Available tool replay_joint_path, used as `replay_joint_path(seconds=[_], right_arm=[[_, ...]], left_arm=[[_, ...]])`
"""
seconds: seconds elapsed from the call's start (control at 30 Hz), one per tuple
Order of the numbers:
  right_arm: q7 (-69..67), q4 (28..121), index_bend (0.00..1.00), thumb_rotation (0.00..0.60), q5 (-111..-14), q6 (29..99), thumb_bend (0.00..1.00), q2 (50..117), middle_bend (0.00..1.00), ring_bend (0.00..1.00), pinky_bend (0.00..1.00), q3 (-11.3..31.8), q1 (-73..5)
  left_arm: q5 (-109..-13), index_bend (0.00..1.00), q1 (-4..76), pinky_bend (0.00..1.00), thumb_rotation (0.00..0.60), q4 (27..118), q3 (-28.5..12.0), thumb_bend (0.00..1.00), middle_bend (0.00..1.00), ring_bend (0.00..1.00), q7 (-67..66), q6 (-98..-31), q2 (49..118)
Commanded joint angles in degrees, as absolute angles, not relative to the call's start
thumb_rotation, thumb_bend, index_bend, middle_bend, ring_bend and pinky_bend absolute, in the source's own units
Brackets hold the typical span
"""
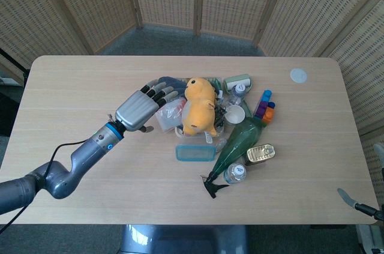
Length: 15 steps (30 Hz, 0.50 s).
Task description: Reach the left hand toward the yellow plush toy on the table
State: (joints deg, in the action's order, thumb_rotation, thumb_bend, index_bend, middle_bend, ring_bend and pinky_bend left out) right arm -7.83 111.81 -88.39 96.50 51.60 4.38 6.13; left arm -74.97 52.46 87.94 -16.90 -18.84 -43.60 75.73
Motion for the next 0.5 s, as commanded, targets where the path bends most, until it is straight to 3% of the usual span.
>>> replay_joint_path(seconds=[0.03,0.33,0.5], right_arm=[[-8.1,111.7,0.00,0.507,-88.5,96.5,0.00,51.5,0.00,0.00,0.00,4.3,6.1],[-9.7,111.3,0.00,0.508,-88.4,96.7,0.00,51.0,0.00,0.00,0.00,4.3,6.3],[-10.8,111.4,0.00,0.510,-88.0,97.0,0.00,50.5,0.00,0.00,0.00,4.5,6.5]], left_arm=[[-72.6,0.00,55.8,0.00,0.600,85.3,-18.0,0.00,0.00,0.00,-20.7,-41.8,78.3],[-62.6,0.00,63.9,0.00,0.600,79.0,-17.2,0.00,0.00,0.00,-26.8,-35.7,84.0],[-59.4,0.00,66.2,0.00,0.600,77.1,-15.3,0.00,0.00,0.00,-29.4,-35.6,86.8]])
